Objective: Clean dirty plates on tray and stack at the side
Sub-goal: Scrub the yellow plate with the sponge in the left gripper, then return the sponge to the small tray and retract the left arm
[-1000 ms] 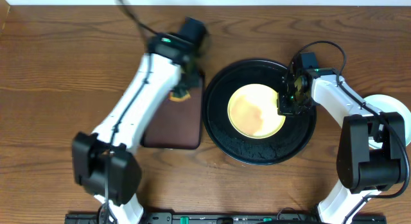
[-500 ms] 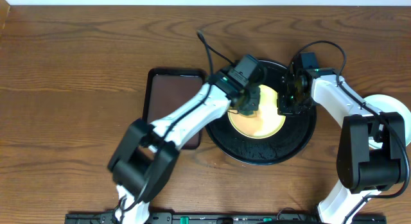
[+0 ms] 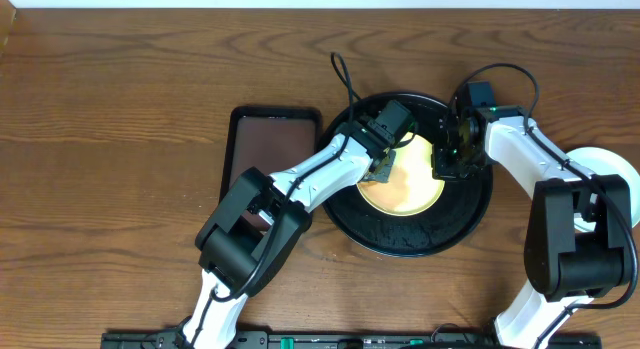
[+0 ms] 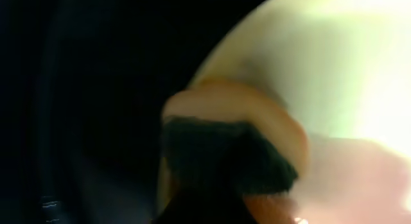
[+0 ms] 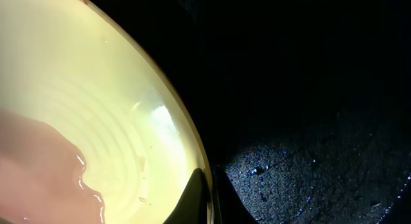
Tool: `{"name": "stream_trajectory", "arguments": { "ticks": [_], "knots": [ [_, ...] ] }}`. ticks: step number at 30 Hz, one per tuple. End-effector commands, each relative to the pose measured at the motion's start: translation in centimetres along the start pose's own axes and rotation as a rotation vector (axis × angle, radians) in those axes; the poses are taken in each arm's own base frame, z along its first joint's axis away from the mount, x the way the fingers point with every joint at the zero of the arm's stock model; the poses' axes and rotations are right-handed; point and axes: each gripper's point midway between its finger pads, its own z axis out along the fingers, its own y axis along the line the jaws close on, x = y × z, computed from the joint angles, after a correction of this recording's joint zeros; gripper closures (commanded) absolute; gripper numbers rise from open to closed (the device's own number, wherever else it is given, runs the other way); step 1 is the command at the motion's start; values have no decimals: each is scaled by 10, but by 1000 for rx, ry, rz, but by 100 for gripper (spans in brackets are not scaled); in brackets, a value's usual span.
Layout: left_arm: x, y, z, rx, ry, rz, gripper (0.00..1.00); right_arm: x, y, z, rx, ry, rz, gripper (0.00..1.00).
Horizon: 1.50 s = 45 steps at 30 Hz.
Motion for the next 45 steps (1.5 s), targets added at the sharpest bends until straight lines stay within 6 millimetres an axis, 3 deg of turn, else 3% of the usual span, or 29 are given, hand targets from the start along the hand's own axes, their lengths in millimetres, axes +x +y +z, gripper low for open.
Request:
{"name": "stream_trajectory", "arguments": {
  "ticks": [1, 6, 13, 19, 21, 23, 27, 31, 34, 38, 42, 43, 45],
  "knots": [
    [3, 48, 6, -268, -4, 105, 93, 1, -11, -1, 47, -2, 8, 99],
    [-7, 51, -10, -310, -16, 120, 93, 1, -11, -1, 47, -1, 8, 99],
    [-36, 45, -57, -286, -65, 47, 92, 1, -11, -1, 47, -1, 12, 99],
    [-31, 58, -98, -162, -19, -97, 93, 1, -11, -1, 47, -2, 11, 99],
    [-25, 73, -119, -131, 3, -160, 92, 1, -11, -1, 47, -2, 11, 99],
    [-16, 105, -148, -133, 22, -248, 93, 0, -11, -1, 46, -6, 10, 99],
    [5, 166, -184, -156, 55, -390, 92, -3, -11, -1, 45, -17, 1, 99],
    [25, 190, -175, -87, 127, -445, 93, -4, -11, -1, 45, -19, -18, 99],
    [47, 202, -136, -92, 178, -476, 93, -4, -10, -1, 44, -21, -19, 99],
    [68, 191, -98, -17, 206, -477, 92, -6, -10, -1, 43, -27, -19, 99],
    [74, 189, -79, -11, 190, -478, 92, -6, -10, -1, 43, -28, -20, 99],
    [73, 189, -78, -9, 180, -478, 84, -6, -10, -1, 43, -28, -19, 99],
    [69, 190, -80, -7, 167, -479, 55, -6, -10, -1, 43, -28, -20, 99]
  ]
}}
